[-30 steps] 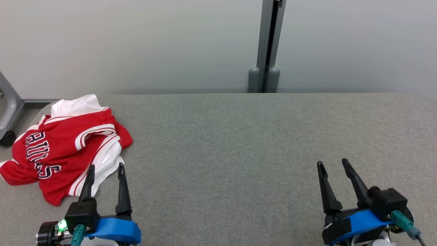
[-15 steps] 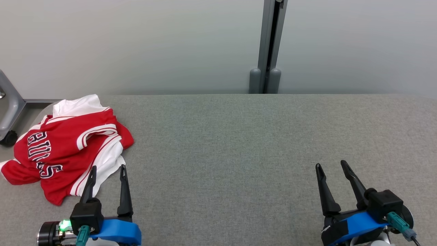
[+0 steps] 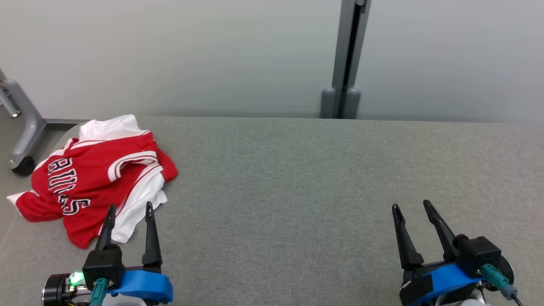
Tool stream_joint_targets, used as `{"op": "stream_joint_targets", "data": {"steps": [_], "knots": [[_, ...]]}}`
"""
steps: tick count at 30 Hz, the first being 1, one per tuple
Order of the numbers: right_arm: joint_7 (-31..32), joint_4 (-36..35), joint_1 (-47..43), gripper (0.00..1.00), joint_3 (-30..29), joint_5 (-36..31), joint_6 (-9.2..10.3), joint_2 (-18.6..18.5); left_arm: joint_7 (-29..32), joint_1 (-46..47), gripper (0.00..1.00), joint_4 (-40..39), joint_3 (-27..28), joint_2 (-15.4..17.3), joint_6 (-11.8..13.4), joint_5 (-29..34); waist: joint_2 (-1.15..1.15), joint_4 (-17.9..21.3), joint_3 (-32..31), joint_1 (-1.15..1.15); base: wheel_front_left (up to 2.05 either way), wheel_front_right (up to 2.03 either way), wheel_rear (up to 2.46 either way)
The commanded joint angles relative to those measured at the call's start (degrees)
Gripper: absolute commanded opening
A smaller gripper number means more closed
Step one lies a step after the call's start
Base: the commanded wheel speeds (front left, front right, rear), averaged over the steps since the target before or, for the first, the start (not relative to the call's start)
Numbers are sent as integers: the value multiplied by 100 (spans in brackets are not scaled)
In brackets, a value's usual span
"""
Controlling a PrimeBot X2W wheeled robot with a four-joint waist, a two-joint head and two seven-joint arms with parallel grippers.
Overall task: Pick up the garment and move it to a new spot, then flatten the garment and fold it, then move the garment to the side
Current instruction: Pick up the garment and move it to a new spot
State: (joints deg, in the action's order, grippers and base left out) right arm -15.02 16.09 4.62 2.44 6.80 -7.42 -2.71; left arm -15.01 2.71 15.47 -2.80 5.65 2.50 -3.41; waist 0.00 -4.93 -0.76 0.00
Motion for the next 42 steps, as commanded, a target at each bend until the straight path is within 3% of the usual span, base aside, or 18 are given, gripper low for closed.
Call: {"op": "stream_joint_targets", "data": {"steps": [1,30,42], "knots": [[-24,9,84,100,4,53,-13,-32,-26,49,100,-2,-1,41,9,-7,0,-40,19,0,0,0,0],[-23,90,231,100,-16,-48,-13,-33,-21,41,100,-49,138,140,31,-201,0,-2006,156,0,0,0,0],[-22,167,316,100,36,-101,-13,-33,-21,-8,100,-66,220,145,51,-302,0,-2308,228,0,0,0,0]]}}
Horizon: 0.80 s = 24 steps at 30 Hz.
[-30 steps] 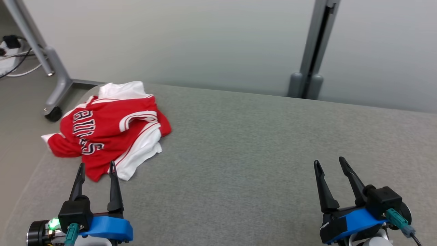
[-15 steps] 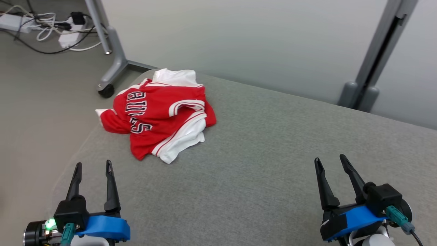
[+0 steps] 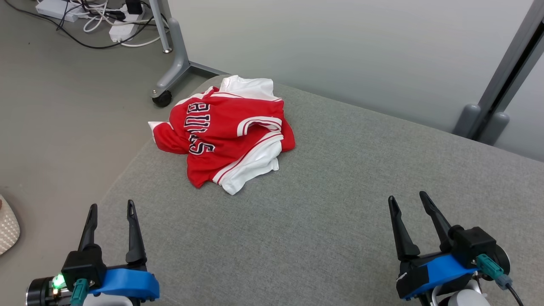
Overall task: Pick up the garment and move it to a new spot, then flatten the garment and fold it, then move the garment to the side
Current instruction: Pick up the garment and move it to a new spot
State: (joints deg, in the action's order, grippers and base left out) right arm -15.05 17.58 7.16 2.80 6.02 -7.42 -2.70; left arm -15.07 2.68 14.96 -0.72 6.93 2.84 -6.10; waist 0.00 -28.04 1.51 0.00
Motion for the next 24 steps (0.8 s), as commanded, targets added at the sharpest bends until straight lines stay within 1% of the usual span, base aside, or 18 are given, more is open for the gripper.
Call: {"op": "stream_joint_targets", "data": {"steps": [1,4,6,13,19,24], "knots": [[-20,22,70,100,6,-28,-13,-34,-16,-7,100,-18,22,14,20,-34,0,11,6,0,0,0,0],[-21,34,86,100,21,-48,-13,-34,-16,35,100,-28,48,3,52,-45,0,73,30,0,0,0,0],[-21,36,104,100,6,-54,-13,-34,-16,144,100,-37,72,36,16,-74,0,128,51,0,0,0,0],[-20,-66,252,100,-46,-247,-13,-34,-17,829,100,-132,275,313,-107,-162,0,464,306,0,0,0,0],[0,-251,485,100,-138,-523,-8,-35,-16,1807,100,-33,529,629,-257,-388,0,895,813,0,0,0,0],[137,-572,632,100,-221,-780,-7,-33,27,2645,100,299,715,937,-389,-584,0,1286,1350,0,0,0,0]]}}
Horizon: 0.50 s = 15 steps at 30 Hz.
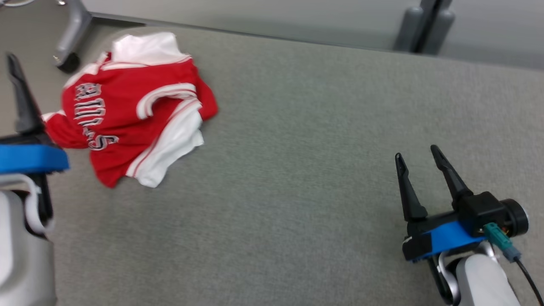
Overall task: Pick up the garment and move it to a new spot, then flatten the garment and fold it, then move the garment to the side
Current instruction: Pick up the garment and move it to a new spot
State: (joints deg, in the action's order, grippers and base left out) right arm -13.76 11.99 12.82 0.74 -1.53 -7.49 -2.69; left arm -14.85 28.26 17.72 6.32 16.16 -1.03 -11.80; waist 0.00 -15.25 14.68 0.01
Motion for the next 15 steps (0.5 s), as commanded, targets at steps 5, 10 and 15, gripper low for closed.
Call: {"op": "stream_joint_targets", "data": {"steps": [5,10,15], "knots": [[142,-429,149,100,-143,-230,-1,-29,146,859,100,525,69,363,-200,-149,0,379,536,-1,0,0,0],[269,-791,143,100,-237,-322,-1,-30,364,1451,100,1291,-9,609,-368,-255,0,644,863,-1,0,0,0],[341,-1031,144,100,-248,-354,-1,-29,556,1758,100,1939,-114,698,-472,-337,0,758,1022,-1,0,0,0]]}}
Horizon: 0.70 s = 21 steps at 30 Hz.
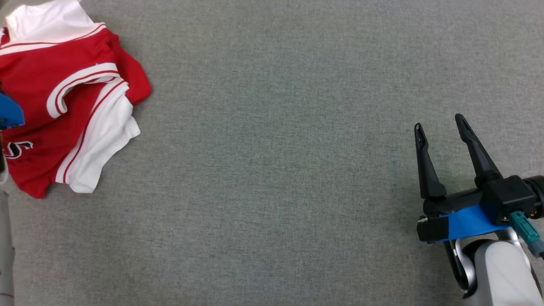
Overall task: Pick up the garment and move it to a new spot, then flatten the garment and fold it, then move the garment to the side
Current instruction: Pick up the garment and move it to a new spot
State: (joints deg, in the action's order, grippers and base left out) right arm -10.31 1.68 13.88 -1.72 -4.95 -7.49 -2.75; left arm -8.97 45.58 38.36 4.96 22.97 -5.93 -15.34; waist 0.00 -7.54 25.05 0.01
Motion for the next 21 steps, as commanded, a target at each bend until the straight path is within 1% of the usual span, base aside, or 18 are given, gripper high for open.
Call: {"op": "stream_joint_targets", "data": {"steps": [1,5,11,13,18,19,20,21], "knots": [[22,-41,42,100,-3,-19,-1,-24,36,61,100,72,-9,11,-11,-27,0,4,10,-1,0,0,0],[68,-162,70,100,-17,-55,-1,-23,322,185,100,761,-205,8,-105,-135,0,42,79,-1,0,0,0],[132,-250,90,100,-17,-90,-1,-24,741,171,100,1586,-522,-120,-160,-437,0,38,119,-1,0,0,0],[146,-261,109,100,15,-102,-1,-24,908,183,100,1768,-682,-176,-152,-575,0,45,120,-1,0,0,0],[158,-264,116,100,80,-87,-1,-24,1397,172,100,2092,-1056,-175,-156,-930,0,88,88,-1,0,0,0],[158,-256,114,100,87,-78,-1,-24,1459,176,31,2129,-1101,-152,-156,-1004,0,100,78,-1,0,0,0],[156,-243,109,100,95,-67,-1,-24,1488,171,0,2152,-1149,-122,-157,-1053,0,115,63,-1,0,0,0],[156,-234,103,100,103,-56,-1,-24,1503,164,0,2173,-1205,-99,-157,-1110,0,130,45,-1,0,0,0]]}}
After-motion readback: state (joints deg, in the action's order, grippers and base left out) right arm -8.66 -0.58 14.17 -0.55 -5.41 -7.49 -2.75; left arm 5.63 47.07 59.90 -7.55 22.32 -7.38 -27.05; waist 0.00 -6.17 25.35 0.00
